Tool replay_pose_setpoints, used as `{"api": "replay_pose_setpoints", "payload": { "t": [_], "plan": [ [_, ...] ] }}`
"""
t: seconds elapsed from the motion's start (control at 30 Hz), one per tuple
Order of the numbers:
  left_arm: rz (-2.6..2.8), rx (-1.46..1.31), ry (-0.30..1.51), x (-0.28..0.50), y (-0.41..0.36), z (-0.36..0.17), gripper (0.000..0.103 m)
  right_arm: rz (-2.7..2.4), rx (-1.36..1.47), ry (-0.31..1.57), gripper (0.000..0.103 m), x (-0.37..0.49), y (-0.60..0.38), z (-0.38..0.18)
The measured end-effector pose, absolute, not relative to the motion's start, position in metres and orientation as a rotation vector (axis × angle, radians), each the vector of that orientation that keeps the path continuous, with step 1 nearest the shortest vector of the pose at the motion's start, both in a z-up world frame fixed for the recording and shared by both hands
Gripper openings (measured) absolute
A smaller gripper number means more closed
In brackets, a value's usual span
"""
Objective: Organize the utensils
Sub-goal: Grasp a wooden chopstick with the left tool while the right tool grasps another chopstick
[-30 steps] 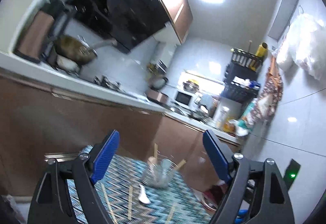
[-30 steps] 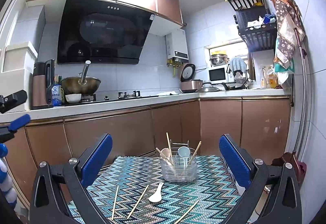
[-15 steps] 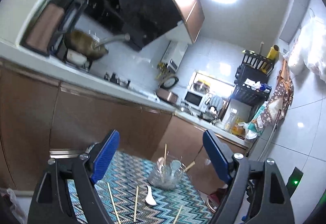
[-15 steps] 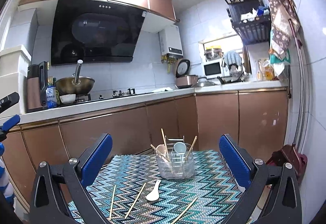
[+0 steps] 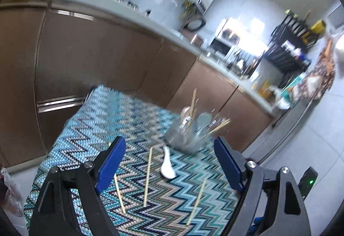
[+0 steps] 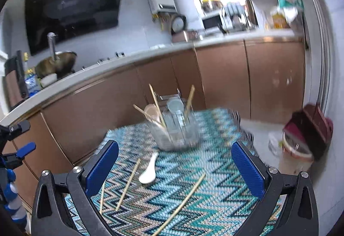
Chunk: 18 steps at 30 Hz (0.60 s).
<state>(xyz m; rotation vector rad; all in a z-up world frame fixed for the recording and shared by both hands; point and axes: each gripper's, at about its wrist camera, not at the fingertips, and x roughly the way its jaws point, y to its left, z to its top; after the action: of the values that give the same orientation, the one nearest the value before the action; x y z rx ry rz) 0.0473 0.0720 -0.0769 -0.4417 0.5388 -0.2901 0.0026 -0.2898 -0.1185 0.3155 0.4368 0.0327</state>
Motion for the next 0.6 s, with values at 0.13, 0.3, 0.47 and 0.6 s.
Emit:
{"api": "replay_pose_setpoints", "payload": {
  "t": [0.13, 0.3, 0.47, 0.6],
  "plan": [
    [-0.282, -0.417, 0.674, 0.090, 0.059, -0.110, 0.083, 0.030, 0.362, 0.557, 0.103, 0.029, -0.299, -0.146],
    [-0.291, -0.350, 0.828, 0.140, 0.037, -0.145, 0.083, 0.053, 0.415, 0.715, 0.091, 0.059, -0.306, -0.178],
    [-0.311, -0.274, 0.975, 0.184, 0.010, -0.179, 0.083, 0.072, 0.511, 0.883, 0.060, 0.091, -0.318, -0.217],
    [-0.294, -0.229, 1.039, 0.210, -0.002, -0.197, 0.083, 0.081, 0.524, 0.955, 0.051, 0.110, -0.320, -0.233]
  ]
}}
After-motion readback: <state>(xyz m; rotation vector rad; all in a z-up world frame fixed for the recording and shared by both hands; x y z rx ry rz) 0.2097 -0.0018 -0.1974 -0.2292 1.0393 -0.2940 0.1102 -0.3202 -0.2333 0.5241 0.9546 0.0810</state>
